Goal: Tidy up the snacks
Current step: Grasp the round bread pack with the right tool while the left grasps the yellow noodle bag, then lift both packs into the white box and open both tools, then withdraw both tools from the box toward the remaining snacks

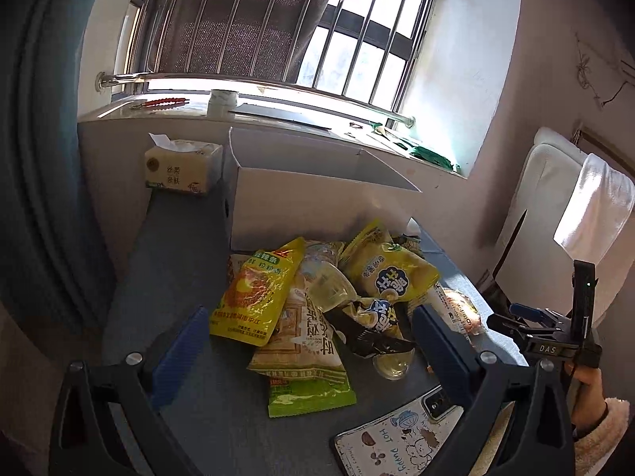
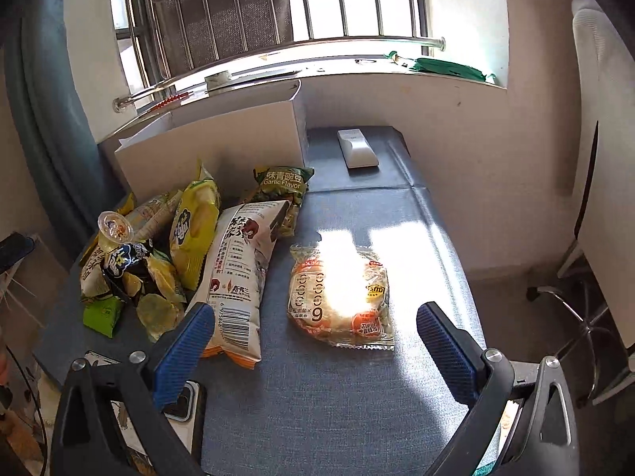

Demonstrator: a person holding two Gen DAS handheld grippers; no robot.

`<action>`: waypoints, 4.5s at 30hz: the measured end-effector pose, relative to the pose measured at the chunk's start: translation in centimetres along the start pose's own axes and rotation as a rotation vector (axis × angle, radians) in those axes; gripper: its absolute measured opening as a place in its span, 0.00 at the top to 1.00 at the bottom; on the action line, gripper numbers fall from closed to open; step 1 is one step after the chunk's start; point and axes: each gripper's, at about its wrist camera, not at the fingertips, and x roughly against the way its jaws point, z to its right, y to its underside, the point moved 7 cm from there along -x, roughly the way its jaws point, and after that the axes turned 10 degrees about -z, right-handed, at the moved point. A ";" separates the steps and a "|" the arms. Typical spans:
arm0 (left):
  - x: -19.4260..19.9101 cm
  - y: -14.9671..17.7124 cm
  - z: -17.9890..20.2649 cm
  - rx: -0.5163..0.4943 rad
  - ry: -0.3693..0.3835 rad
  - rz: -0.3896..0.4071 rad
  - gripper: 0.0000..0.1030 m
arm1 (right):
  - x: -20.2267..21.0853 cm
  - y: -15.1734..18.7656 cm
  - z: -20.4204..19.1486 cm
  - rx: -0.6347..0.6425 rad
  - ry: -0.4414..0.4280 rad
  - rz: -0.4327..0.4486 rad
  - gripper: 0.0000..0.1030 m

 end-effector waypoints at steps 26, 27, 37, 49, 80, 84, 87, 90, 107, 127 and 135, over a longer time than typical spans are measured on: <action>-2.3 0.4 -3.1 0.030 -0.023 -0.093 0.00 | -7.9 -1.7 0.3 0.130 0.023 -0.240 0.22; -2.4 0.2 -3.2 0.028 -0.024 -0.094 0.00 | -7.5 -1.6 0.2 0.135 0.026 -0.234 0.22; -7.8 -2.7 -5.7 0.038 0.091 -0.214 0.00 | 2.7 -1.0 -0.8 0.029 -0.144 0.004 0.22; -14.5 -2.8 -7.2 0.076 0.209 -0.396 0.14 | 4.7 0.7 -8.8 0.189 -0.281 0.056 0.22; -8.2 -20.0 -2.6 0.001 0.112 0.012 0.70 | -2.2 -20.2 -11.0 0.161 -0.176 0.121 0.22; -11.7 -23.0 -2.7 0.000 0.062 -0.027 0.70 | -5.7 -25.3 -10.6 0.159 -0.141 0.088 0.22; -13.5 -24.2 -3.4 0.014 0.019 -0.047 0.45 | -7.8 -27.3 -9.6 0.148 -0.092 0.069 0.21; -13.9 -24.5 -4.4 0.028 -0.036 -0.050 0.00 | -9.5 -28.0 -9.0 0.118 -0.132 -0.008 0.00; -3.6 -17.5 -3.0 -0.056 -0.001 0.054 0.00 | 3.1 -19.0 -10.3 0.162 -0.322 0.187 0.00; -1.6 1.2 -0.4 -0.009 0.021 -0.077 0.00 | 2.6 0.8 -8.1 0.075 -0.295 0.051 0.00; -1.4 1.2 -0.4 -0.017 0.026 -0.070 0.00 | 1.8 -0.4 -12.2 0.195 -0.298 0.052 0.00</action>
